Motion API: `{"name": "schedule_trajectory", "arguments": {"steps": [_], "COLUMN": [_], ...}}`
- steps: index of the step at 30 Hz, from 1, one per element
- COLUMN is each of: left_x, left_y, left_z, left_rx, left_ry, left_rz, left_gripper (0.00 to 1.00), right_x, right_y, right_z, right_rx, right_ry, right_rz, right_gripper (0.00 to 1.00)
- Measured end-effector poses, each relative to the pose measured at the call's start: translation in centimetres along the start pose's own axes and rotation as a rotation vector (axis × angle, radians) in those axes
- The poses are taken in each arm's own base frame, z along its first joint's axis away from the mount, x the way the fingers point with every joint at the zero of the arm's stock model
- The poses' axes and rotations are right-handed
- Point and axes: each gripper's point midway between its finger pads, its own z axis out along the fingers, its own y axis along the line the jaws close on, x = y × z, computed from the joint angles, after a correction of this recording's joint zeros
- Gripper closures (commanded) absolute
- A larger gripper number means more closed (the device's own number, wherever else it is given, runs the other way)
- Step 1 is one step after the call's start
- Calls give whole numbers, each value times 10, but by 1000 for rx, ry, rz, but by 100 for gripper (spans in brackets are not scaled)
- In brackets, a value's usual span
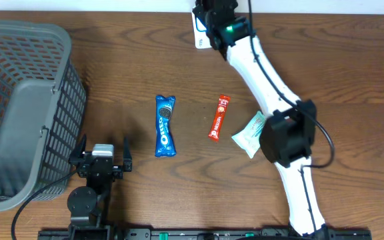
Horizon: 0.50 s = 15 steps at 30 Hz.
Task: Scan the item barcode
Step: 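Hold the teal bottle up in front of the white scanner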
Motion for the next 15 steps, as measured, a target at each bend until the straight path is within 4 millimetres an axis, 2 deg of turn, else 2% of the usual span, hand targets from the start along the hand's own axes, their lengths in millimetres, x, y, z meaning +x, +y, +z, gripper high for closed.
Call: {"name": "schedule_trajectory", "arguments": {"steps": [2,5,15], "left_x": [0,0,0], "left_y": [0,0,0], "left_z": [0,0,0], "left_rx": [0,0,0], "left_ry": [0,0,0], "left_rz": [0,0,0], "left_gripper": [2,2,2], "right_x": [11,16,2], "right_y": [2,3,-6], "right_z": [13,22,20], "right_rx": [43,75,132], "right_ry": [12,10,-44], "right_rz": [-7,-10,20], "right_gripper": [85,86,88]}}
